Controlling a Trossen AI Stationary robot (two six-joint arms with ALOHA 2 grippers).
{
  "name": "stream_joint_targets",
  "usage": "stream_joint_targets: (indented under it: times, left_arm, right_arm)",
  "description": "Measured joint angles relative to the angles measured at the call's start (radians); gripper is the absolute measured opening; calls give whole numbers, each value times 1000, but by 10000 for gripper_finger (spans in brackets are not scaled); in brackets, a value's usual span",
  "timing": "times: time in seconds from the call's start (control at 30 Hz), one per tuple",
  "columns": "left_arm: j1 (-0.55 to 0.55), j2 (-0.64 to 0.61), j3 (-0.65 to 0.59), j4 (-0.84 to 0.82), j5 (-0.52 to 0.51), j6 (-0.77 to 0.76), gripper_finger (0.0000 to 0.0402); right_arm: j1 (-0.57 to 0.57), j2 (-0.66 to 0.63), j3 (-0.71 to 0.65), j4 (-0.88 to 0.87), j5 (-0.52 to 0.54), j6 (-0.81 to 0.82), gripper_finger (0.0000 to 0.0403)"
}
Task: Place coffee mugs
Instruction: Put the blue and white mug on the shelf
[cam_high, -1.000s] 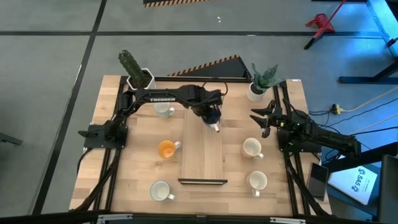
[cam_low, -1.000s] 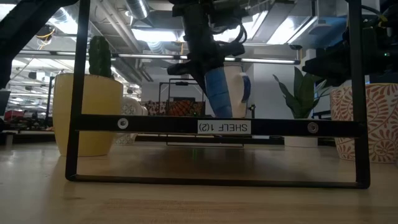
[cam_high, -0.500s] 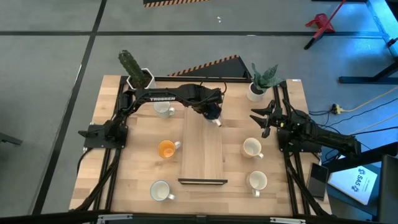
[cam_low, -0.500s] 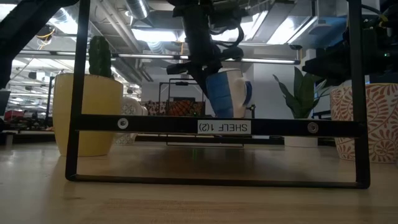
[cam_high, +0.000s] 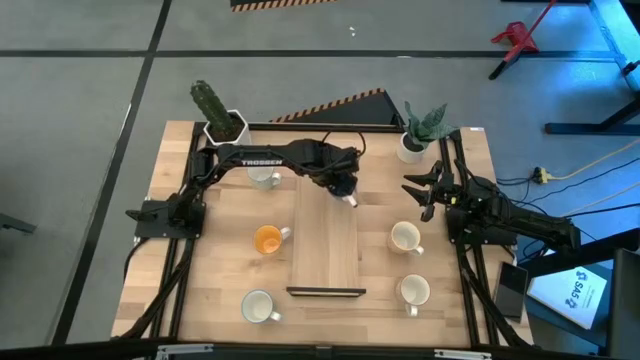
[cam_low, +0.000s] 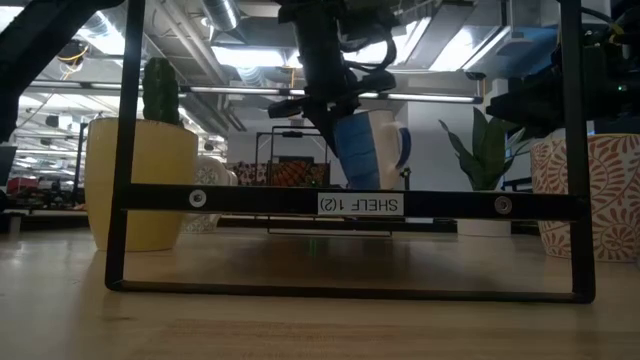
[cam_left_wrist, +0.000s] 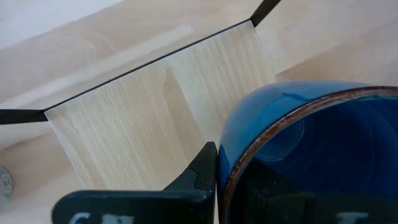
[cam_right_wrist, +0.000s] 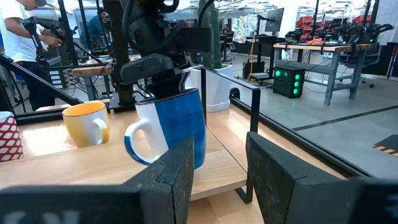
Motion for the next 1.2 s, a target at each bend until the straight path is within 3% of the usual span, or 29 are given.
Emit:
stream_joint_targets:
  times: [1.2]
  left_arm:
    - [22,37,1,-7,31,16,14]
  right_arm:
    - [0,0,0,3,1,-23,134]
